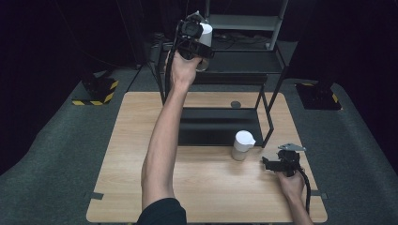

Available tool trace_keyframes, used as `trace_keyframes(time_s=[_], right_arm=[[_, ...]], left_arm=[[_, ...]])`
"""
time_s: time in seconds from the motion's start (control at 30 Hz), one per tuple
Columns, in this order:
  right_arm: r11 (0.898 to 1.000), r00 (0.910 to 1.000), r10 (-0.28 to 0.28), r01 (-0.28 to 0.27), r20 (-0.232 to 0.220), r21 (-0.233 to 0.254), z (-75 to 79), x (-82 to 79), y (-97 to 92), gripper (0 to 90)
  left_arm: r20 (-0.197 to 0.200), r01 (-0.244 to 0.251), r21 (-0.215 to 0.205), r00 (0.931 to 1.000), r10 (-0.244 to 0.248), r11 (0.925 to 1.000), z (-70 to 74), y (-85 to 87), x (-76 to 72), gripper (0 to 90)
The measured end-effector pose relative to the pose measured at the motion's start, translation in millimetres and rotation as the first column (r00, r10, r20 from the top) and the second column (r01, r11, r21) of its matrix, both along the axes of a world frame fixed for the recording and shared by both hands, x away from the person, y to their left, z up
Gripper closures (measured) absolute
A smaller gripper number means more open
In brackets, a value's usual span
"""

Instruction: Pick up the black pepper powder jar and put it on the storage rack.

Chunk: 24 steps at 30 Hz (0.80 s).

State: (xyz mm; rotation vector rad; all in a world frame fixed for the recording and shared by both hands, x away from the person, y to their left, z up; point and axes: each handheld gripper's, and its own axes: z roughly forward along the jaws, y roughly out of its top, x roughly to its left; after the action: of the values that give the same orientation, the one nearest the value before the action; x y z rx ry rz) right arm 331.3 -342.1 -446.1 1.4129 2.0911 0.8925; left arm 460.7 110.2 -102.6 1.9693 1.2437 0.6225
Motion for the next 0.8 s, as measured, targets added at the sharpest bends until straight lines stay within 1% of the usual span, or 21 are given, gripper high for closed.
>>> trace_keyframes(time_s=[0.07, 0.23, 0.33, 0.47, 0.8], right_arm=[[1.0, 1.0, 0.0, 0.0, 0.0, 0.0, 0.0, 0.0, 0.0, 5.0], [1.0, 1.0, 0.0, 0.0, 0.0, 0.0, 0.0, 0.0, 0.0, 5.0], [1.0, 1.0, 0.0, 0.0, 0.0, 0.0, 0.0, -0.1, 0.1, 5.1], [1.0, 1.0, 0.0, 0.0, 0.0, 0.0, 0.0, -0.1, 0.1, 5.1], [1.0, 1.0, 0.0, 0.0, 0.0, 0.0, 0.0, -0.1, 0.1, 5.1]], left_arm=[[0.0, 0.002, -0.003, 1.0, -0.002, 1.0, -0.6, 1.0, 0.4, 30.6], [-0.001, 0.011, -0.024, 0.9999, -0.011, 0.9997, -3.3, 8.3, -0.1, 30.6], [0.003, 0.013, -0.014, 0.9999, -0.013, 0.9998, -3.2, 6.8, -1.0, 30.6], [0.005, 0.013, -0.02, 0.9999, -0.013, 0.9997, -4.2, 7.9, -1.3, 30.5], [0.006, 0.016, -0.012, 0.9999, -0.016, 0.9998, -3.8, 7.1, -1.6, 30.4]])
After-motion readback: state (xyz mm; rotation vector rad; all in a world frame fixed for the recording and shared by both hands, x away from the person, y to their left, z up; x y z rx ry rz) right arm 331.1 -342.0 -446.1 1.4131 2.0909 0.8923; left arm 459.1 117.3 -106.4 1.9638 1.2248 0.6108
